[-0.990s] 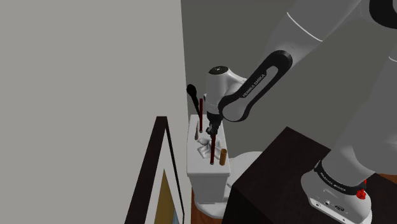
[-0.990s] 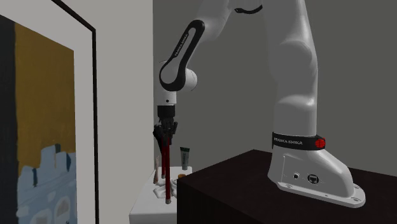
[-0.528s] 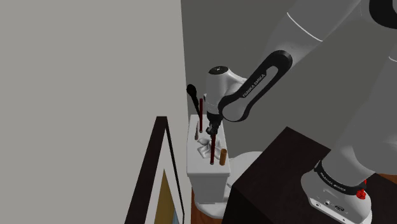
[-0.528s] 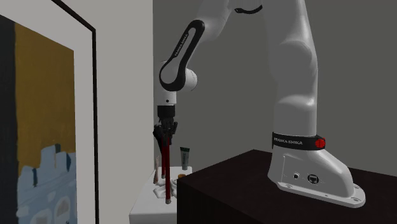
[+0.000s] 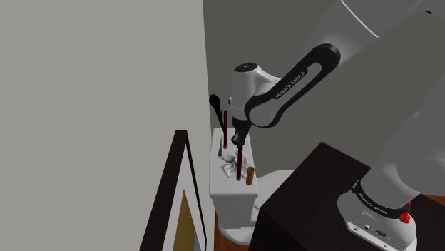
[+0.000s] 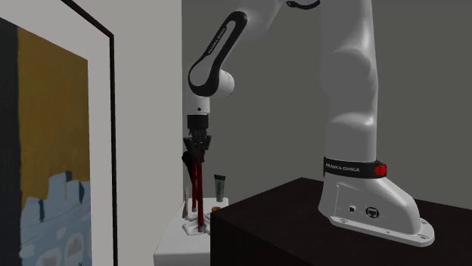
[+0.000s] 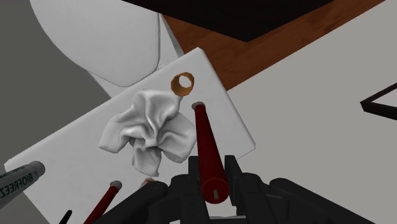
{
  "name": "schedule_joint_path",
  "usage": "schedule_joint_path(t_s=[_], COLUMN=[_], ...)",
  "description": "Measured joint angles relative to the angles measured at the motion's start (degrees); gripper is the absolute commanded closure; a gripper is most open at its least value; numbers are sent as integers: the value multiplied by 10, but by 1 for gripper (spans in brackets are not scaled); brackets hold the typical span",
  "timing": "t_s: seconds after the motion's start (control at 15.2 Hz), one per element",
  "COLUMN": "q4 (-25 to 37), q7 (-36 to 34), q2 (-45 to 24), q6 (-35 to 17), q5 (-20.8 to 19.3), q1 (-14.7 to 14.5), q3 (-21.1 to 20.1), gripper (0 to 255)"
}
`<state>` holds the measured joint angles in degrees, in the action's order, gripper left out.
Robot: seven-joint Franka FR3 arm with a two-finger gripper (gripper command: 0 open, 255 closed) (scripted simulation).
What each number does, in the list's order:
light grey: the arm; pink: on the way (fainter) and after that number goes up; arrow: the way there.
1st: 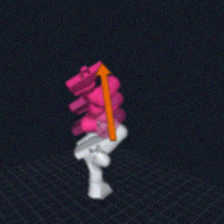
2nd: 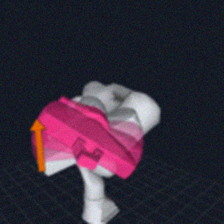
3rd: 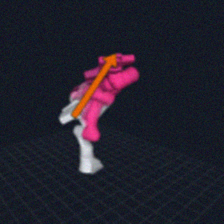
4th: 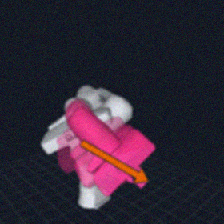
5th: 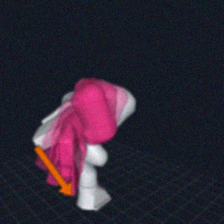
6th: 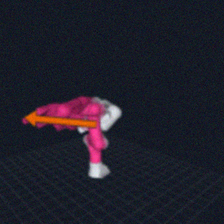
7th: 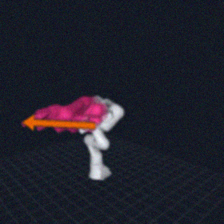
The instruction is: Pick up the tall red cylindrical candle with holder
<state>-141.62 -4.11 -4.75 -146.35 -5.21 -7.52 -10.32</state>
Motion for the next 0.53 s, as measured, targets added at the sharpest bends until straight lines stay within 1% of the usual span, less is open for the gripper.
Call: schedule_joint_path(t_s=[0.53], q4=[12], q7=[18], q2=[50], q6=[61], q5=[21], q1=[1], q3=[-2], gripper=[255])
